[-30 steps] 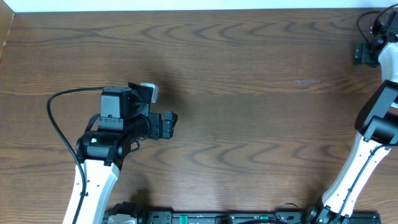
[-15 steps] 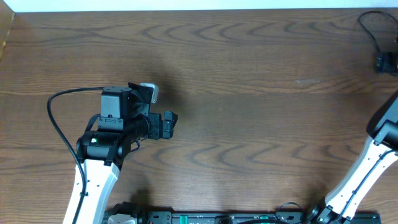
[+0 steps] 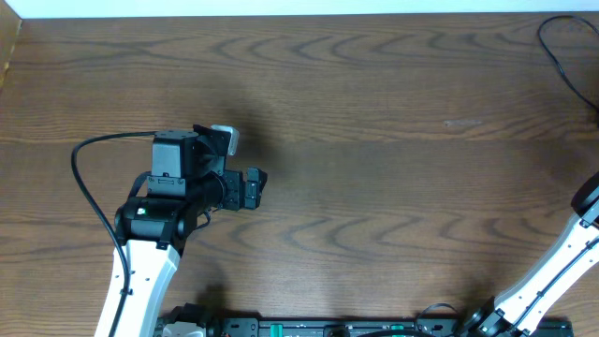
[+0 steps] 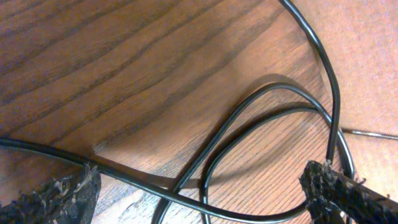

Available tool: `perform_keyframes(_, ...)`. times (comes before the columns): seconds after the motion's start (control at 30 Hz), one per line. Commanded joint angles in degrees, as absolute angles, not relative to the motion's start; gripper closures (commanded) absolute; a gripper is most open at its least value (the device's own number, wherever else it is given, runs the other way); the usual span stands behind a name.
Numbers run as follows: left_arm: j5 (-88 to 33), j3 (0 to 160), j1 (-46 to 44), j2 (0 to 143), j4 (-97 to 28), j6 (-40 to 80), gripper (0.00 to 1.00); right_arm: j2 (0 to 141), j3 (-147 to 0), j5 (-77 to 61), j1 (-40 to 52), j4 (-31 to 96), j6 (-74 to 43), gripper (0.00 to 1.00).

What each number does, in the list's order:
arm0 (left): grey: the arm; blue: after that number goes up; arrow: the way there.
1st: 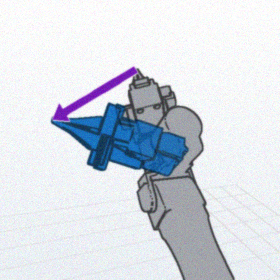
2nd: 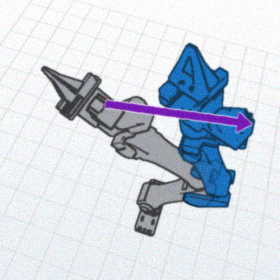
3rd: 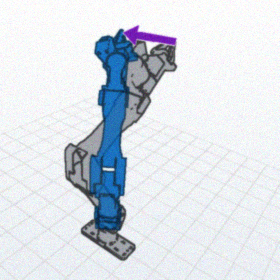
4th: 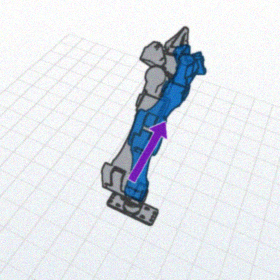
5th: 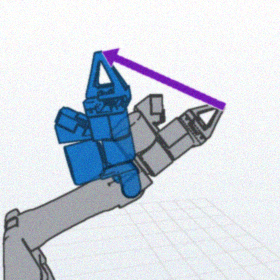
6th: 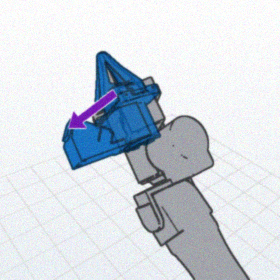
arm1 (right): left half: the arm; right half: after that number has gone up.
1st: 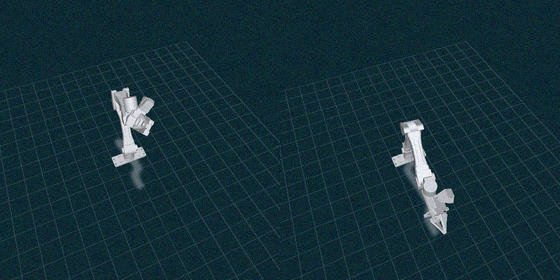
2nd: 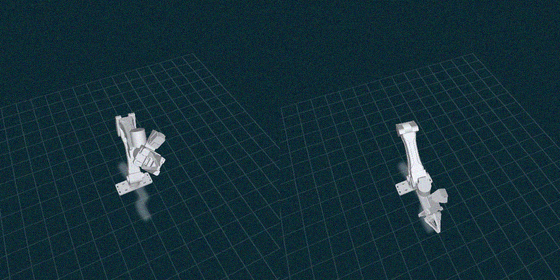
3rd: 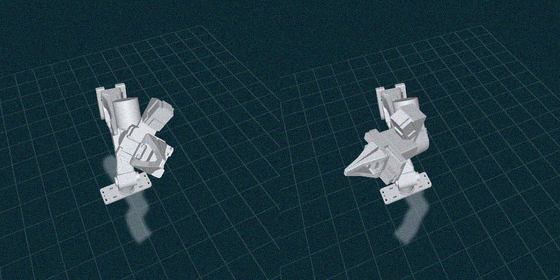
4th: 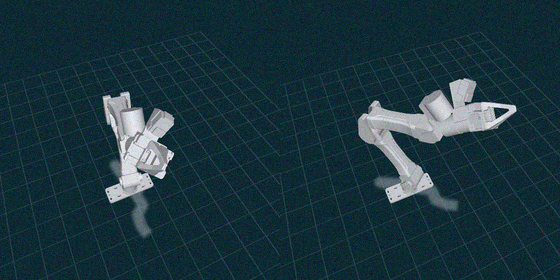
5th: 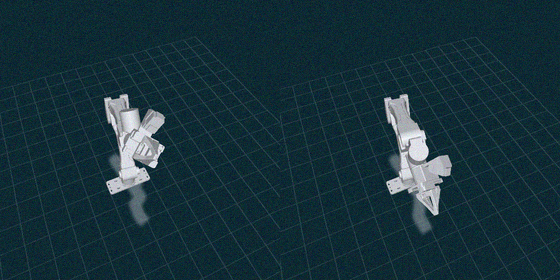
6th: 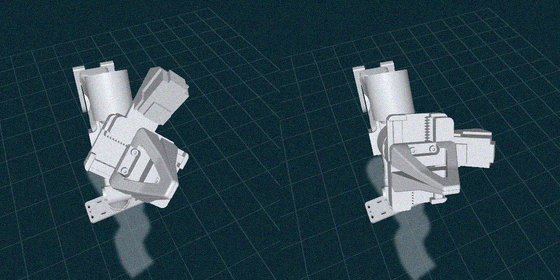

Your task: Untangle cables

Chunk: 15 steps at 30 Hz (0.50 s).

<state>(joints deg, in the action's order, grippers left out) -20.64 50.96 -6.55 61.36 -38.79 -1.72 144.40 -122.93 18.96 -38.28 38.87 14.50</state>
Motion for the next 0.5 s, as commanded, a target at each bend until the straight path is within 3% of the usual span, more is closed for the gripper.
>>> perform_keyframes(0.0,-20.49,50.68,-6.85,61.36,-39.09,-1.67,0.02,145.25,-122.83,20.23,-38.63,39.22,9.41,0.01)
perform_keyframes(0.47,-20.49,50.68,-6.85,61.36,-41.08,-2.72,0.02,145.32,-122.83,25.17,-40.97,48.29,-12.97,0.01)
